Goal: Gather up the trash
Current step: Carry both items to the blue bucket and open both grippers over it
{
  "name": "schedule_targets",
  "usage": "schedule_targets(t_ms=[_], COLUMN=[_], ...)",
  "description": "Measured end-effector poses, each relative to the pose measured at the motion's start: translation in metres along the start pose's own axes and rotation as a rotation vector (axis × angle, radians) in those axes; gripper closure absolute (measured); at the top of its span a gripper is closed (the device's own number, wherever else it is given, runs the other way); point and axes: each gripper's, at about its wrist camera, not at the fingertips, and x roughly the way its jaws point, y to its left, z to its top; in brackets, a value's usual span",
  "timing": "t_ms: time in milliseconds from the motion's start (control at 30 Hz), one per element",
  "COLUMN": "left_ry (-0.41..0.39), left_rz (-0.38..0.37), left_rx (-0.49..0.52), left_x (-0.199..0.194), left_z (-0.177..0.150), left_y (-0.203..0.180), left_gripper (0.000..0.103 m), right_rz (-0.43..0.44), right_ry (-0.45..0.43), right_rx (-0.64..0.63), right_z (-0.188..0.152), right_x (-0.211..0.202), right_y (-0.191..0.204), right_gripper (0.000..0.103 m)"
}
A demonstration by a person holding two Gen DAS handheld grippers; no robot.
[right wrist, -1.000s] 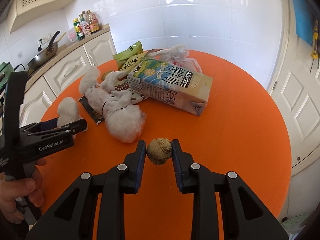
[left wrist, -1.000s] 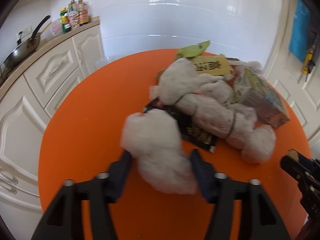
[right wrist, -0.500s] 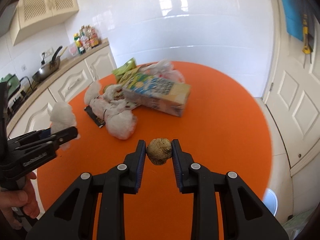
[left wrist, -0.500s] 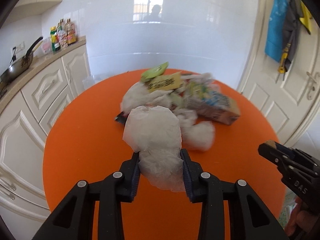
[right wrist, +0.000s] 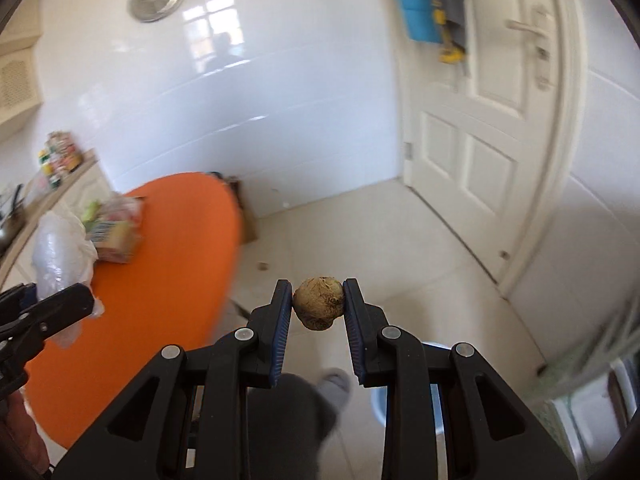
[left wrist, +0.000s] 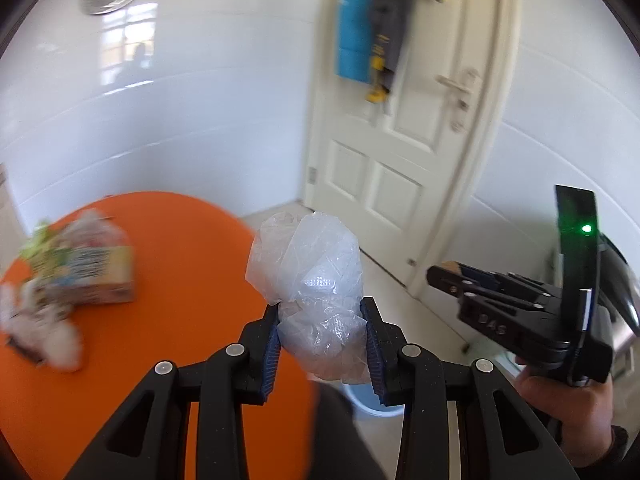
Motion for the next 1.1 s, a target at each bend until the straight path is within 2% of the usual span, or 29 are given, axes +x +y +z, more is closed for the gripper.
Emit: schedule_targets(t_ms=[33,100,167,233,333,400,533,600,667,733,800,833,867,900,1033,1100], left_ry=[0.025,0.056,0.121,0.189,0.298,0.377,0.527,0.553,0.596,0.623,0.610,0.608,0.606,0.603,0.588,0.554], left_rz=[-0.037,-0.062,-0.105,-0.139,-0.188,-0.191,-0.252,-0.241,-0.247,-0.226,-0.188,-0.179,-0.168,-0.158,-0.120,-0.106], left_rx=[0.025,0.076,0.116,0.126,0.106,0.088,-0.007,-0.014,-0.032,-0.025,-0.007,0.003,0.012,0.020,0.037,0.043], left_x=[0.015,0.040,0.077,0.120,0.179,0.222,0.309,0.340,0.373,0.392,0.390,0.395,0.401,0.392,0.391,0.379], left_z=[0.001,0.000,-0.003,-0.005,-0.007,-0.008,-0.002,0.004,0.011,0.013,0.007,0.009,0.010,0.006,0.012,0.013], left_y=[-0.015,-0.036,-0.054,-0.054,-0.052,-0.048,-0.025,-0.014,-0.003,-0.001,-0.019,-0.020,-0.024,-0.032,-0.038,-0.048], left_gripper=[0.069,0.069,0.069,0.069,0.068,0.068,0.067,0.065,0.059,0.036,0.022,0.017,0.016,0.015,0.014,0.014], right_rz=[-0.028,-0.061,-0.083,-0.099,-0.098,-0.086,-0.057,-0.056,-0.048,-0.047,-0.050,-0.053,-0.060,-0.074,-0.095,-0.098], right_ry=[0.017,0.053,0.105,0.152,0.220,0.260,0.327,0.356,0.377,0.390,0.399,0.397,0.388,0.378,0.345,0.332], right_rx=[0.019,0.060,0.103,0.144,0.213,0.256,0.336,0.368,0.387,0.416,0.427,0.428,0.430,0.433,0.475,0.486], right_z=[-0.005,-0.015,-0.027,-0.040,-0.057,-0.068,-0.084,-0.089,-0.090,-0.093,-0.097,-0.098,-0.099,-0.100,-0.103,-0.102], right_x=[0.005,0.015,0.032,0.049,0.082,0.100,0.138,0.152,0.167,0.178,0.183,0.184,0.185,0.183,0.171,0.162], right_y=[-0.017,-0.048,-0.078,-0.105,-0.138,-0.155,-0.185,-0.197,-0.206,-0.215,-0.220,-0.221,-0.222,-0.223,-0.227,-0.228], right_gripper=[0.077,0.077,0.077,0.077,0.077,0.077,0.077,0.076,0.074,0.074,0.063,0.048,0.035,0.032,0.000,0.000])
